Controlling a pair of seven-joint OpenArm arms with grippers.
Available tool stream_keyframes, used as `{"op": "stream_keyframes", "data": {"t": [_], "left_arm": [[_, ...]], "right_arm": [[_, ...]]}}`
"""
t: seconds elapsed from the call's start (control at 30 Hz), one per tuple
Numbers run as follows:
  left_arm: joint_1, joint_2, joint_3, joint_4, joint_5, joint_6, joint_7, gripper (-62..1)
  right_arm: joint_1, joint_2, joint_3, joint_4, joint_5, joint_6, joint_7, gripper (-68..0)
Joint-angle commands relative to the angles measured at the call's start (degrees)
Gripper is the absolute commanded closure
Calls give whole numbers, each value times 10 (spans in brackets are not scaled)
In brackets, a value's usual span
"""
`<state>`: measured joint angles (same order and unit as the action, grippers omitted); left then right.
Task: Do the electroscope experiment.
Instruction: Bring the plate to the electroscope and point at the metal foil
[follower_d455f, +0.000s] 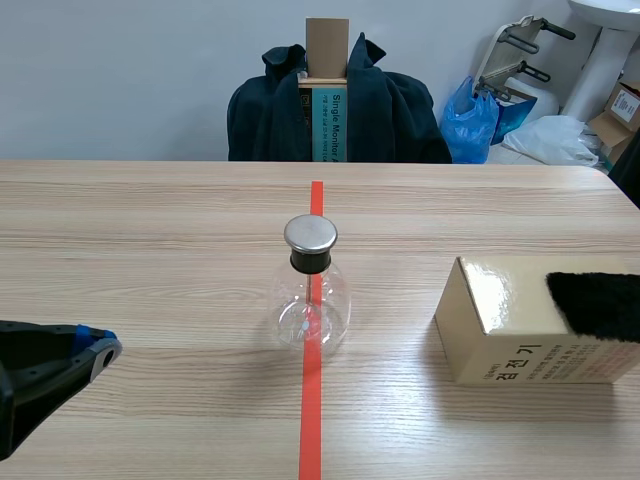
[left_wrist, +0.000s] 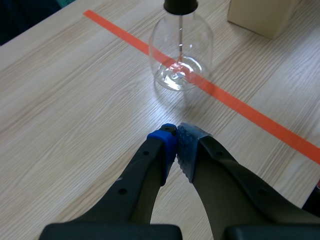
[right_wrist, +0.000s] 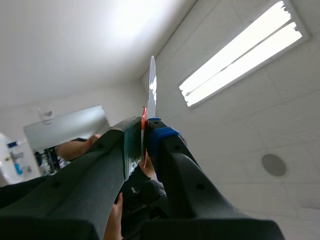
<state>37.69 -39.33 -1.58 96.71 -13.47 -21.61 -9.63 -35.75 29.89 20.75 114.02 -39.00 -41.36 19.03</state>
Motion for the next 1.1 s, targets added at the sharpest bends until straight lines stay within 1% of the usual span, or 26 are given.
{"op": "stream_keyframes", "data": {"t": [0.0, 0.1, 0.17, 0.23, 0.37, 0.43, 0.47, 0.53, 0.67, 0.77, 0.83, 0.97, 1.07], "left_arm": [[-28, 4, 18, -21, -4, -3, -15, -27], [-79, 4, 53, -76, -4, -5, -41, -27], [-113, 7, 79, -113, -4, -6, -61, -27], [-147, 15, 101, -150, -4, -6, -73, -27], [-214, 42, 143, -224, -4, -6, -90, -27], [-245, 55, 164, -257, -3, -6, -90, -27], [-260, 61, 174, -273, -3, -6, -90, -27], [-286, 75, 192, -303, -3, -6, -90, -28], [-333, 102, 219, -356, -2, -6, -91, -28], [-358, 120, 234, -386, 14, -6, -103, -28], [-369, 129, 243, -401, 27, -6, -115, -28], [-387, 141, 259, -424, 29, -6, -121, -28], [-397, 150, 270, -437, 29, -6, -126, -28]], "right_arm": [[7, 6, 10, 8, 12, -18, -2, -6], [7, 6, 15, 32, 22, -1, -2, -6], [7, 6, 16, 46, 23, 3, -1, -6], [15, 6, 16, 57, 34, 11, 7, -6], [57, 5, 10, 68, 60, 58, 8, -6], [82, 5, 3, 68, 64, 75, 8, -6], [91, 3, -4, 68, 65, 83, 8, -6], [111, -1, -24, 68, 65, 90, 5, -6], [142, -1, -87, 67, 60, 91, -7, -6], [158, -1, -146, 57, 32, 91, -11, -6], [169, -4, -187, 40, 3, 91, -11, -6], [190, -32, -257, -3, -62, 88, -11, -6], [201, -48, -295, -32, -92, 85, -14, -6]]}}
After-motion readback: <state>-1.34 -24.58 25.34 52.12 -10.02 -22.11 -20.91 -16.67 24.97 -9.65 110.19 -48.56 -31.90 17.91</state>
